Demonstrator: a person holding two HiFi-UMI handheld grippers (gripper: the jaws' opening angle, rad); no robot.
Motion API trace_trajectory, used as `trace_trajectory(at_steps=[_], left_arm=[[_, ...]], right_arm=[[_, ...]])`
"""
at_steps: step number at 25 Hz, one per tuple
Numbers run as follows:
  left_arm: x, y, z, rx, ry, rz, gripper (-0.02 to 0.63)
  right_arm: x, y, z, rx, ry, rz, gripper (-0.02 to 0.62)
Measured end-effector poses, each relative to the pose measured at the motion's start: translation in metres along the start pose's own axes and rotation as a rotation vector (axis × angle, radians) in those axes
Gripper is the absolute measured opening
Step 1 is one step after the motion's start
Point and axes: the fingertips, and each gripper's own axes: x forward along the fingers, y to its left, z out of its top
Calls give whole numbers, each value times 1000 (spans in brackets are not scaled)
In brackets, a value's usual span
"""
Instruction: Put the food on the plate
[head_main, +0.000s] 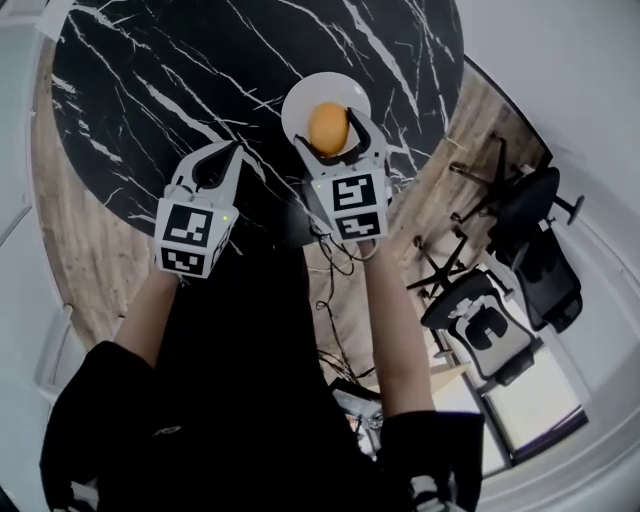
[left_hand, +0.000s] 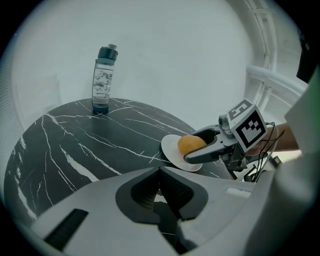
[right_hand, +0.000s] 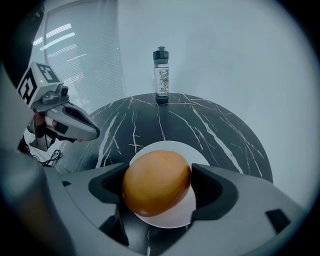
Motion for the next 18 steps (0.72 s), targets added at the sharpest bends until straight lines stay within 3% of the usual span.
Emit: trace_trajectory(at_steps=[18], left_arm=[[2,-3,9,100,47,-94,0]], right_arm=[[-14,-1,1,143,-46,-81,354]])
